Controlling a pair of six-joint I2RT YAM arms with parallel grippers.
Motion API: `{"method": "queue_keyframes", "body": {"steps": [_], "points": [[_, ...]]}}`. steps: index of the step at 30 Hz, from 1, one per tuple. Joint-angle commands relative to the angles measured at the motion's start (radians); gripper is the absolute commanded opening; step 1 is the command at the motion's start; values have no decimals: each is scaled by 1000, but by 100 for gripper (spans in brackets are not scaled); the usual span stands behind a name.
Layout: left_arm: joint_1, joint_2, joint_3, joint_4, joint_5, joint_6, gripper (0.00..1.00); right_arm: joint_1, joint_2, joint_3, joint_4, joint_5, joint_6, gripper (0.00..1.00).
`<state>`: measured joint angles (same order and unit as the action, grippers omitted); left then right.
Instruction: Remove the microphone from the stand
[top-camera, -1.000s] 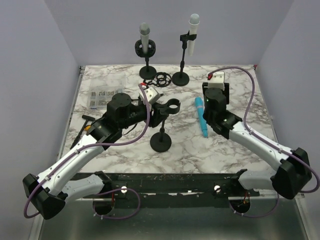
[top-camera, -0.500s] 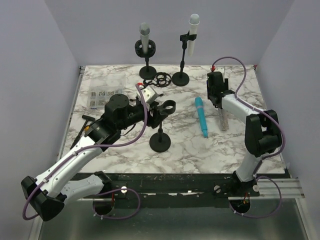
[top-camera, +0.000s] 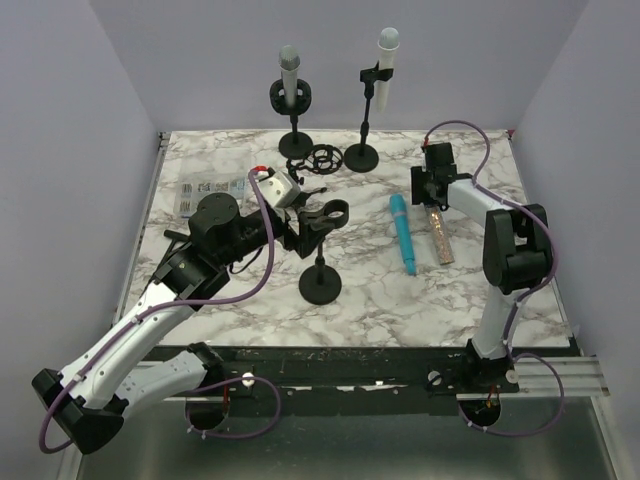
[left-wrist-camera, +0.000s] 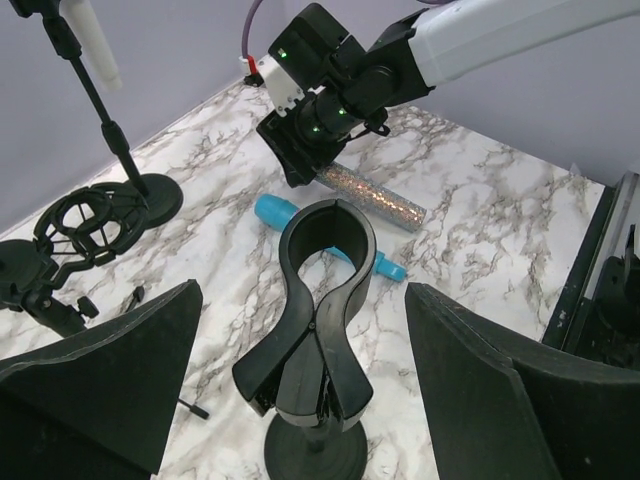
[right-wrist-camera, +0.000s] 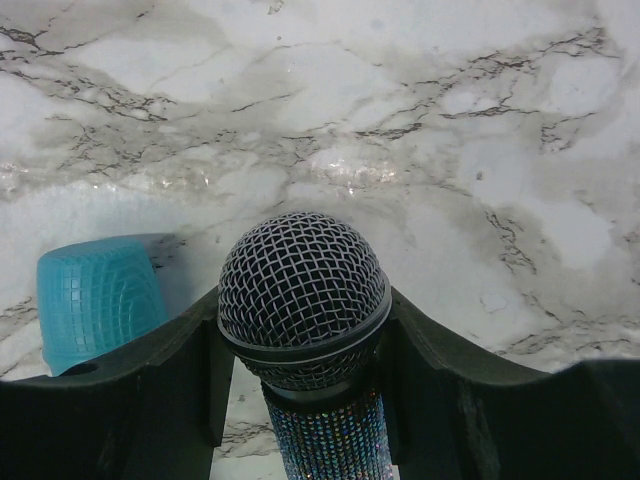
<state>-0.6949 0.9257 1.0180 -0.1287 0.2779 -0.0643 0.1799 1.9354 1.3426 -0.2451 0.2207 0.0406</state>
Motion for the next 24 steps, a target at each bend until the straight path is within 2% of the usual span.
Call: {"method": "queue_keyframes", "body": {"steps": [1,15,21,24], "points": [[10,-18,-19,31,12,0,86,-16,48,48,-43,-126,21,10],[24,-5,-15,32,20,-14,86,-25,116,58,-58,-122,59,28],[29,-1,-12,29,26,-20,86,-25,103,48,-64,-113,80,51],[32,1,-12,28,29,-22,86,-25,90,46,-68,-97,79,59]]}}
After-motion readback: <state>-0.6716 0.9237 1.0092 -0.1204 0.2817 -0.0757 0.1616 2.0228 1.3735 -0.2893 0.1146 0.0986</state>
